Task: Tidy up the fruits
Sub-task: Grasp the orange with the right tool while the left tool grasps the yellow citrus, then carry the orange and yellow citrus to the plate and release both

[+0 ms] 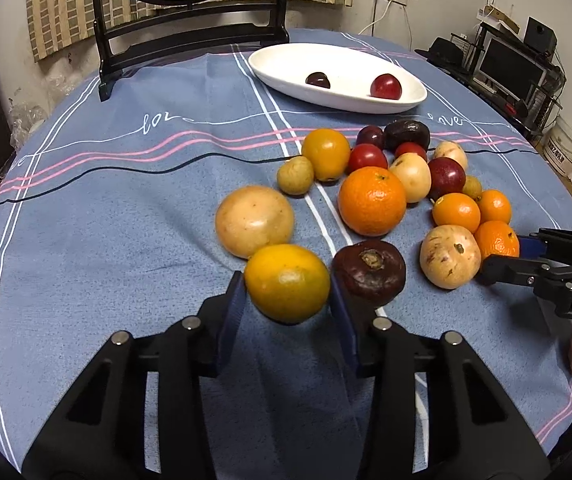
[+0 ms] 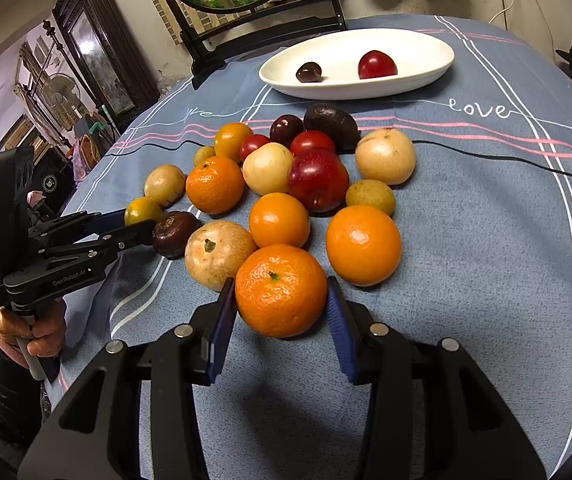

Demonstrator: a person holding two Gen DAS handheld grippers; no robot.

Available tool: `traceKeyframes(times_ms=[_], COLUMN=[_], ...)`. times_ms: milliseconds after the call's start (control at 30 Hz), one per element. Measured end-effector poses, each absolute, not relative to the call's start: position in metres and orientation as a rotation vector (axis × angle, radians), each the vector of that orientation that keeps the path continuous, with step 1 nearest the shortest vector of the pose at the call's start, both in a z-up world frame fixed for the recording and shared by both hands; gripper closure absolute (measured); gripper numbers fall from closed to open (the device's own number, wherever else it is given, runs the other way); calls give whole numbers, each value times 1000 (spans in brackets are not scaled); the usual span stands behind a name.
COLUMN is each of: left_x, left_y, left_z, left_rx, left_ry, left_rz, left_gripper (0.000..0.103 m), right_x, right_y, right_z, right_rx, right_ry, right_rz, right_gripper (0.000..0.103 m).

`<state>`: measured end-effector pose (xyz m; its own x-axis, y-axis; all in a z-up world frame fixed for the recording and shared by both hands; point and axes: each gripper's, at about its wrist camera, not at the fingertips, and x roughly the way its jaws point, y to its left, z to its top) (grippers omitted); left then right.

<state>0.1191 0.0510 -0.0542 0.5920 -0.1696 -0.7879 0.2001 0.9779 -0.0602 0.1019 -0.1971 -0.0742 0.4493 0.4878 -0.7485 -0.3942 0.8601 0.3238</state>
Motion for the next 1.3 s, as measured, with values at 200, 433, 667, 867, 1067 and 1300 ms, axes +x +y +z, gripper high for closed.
traceKeyframes(times_ms=[200, 433, 667, 867, 1067, 1300], left_x=[110, 97, 113, 193, 287, 346], left_y=[53, 54, 44, 22, -3, -10], left_z=[-49, -41, 0, 33, 22, -9], left_rx=[21, -23, -66, -115, -120, -109], left_ry=[886, 869, 826, 786, 815, 856], left_rz=[-199, -254, -369, -364, -317, -228], left_gripper=[61, 61, 61, 60, 60, 60], right_x=[100, 96, 98, 158, 237, 270], right_y=[-201, -201, -199, -208, -200, -188], right_z=[-73, -70, -42, 1, -14, -40], right_rx=[118, 125, 149, 179, 206, 173], right_ry=[947, 924, 854, 725, 739, 820], right_rz=[553, 570, 645, 542, 456, 482], right_gripper=[58, 58, 58, 58, 58, 58])
